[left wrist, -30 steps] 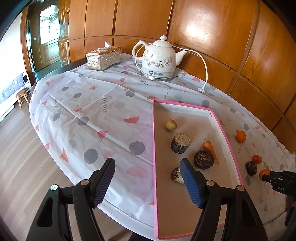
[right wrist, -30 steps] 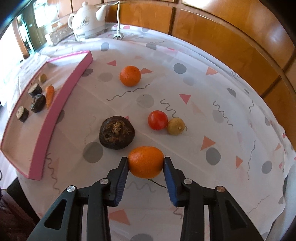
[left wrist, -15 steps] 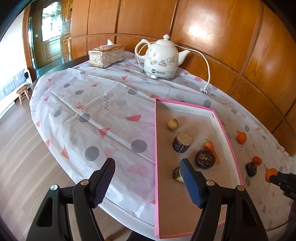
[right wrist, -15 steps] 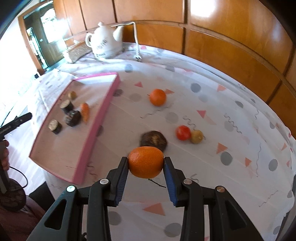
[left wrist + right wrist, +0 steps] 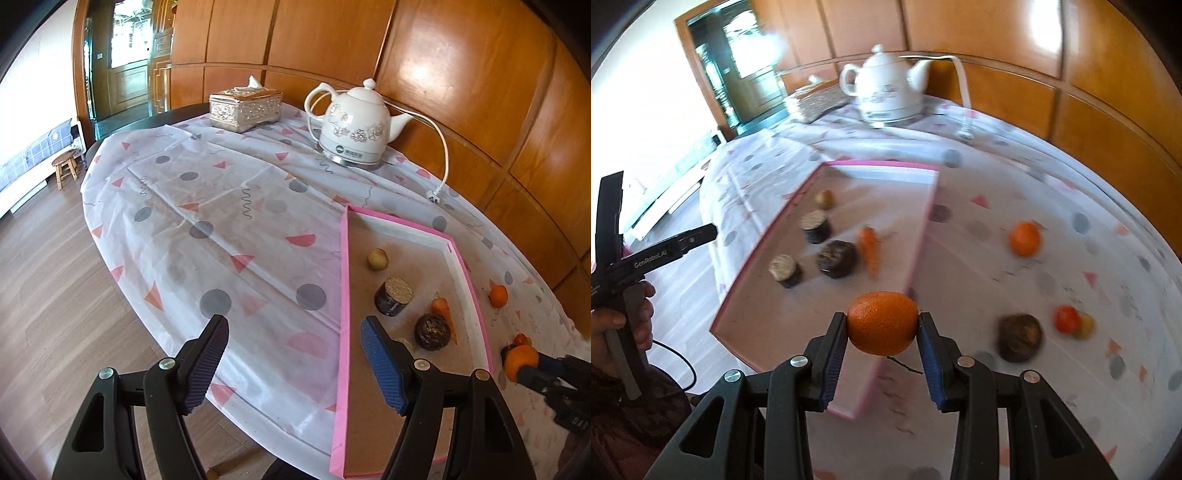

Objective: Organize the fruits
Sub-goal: 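Carry the orange into the tray and open the right gripper, then withdraw the right gripper from the tray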

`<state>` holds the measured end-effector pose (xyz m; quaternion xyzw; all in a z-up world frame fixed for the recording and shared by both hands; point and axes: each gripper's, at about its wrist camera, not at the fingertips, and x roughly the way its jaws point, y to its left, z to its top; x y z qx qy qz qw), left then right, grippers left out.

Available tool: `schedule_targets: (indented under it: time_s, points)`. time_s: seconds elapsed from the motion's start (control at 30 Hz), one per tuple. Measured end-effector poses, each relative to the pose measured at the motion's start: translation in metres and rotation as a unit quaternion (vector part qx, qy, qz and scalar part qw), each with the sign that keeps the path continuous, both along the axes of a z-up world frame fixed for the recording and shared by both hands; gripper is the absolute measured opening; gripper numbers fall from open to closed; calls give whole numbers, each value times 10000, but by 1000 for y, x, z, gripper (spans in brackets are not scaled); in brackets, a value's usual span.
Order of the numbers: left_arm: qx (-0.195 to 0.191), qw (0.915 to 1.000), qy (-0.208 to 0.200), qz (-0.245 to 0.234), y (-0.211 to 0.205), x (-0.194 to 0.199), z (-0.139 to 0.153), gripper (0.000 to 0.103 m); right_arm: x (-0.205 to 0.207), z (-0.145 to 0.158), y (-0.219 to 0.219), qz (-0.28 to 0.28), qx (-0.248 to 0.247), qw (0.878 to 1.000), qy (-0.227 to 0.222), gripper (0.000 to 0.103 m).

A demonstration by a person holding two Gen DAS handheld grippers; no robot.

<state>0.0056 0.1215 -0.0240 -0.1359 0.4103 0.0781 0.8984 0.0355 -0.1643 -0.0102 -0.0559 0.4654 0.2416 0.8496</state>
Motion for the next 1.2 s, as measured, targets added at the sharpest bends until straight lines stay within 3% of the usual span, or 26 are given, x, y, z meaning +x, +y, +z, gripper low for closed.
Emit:
schedule_targets:
  time_s: [0.33, 0.4, 1.2]
  points:
    - [28, 10000, 60, -14, 1, 2, -4, 74, 27, -19, 47, 218, -336, 9991, 104, 42]
    - [42, 10000, 48, -35, 0, 2, -4, 74, 28, -20, 45, 167, -256, 9995, 121, 47]
    - [431, 9971, -122, -608, -39, -2, 8, 74, -4, -5, -74, -967, -720, 9924, -238, 49]
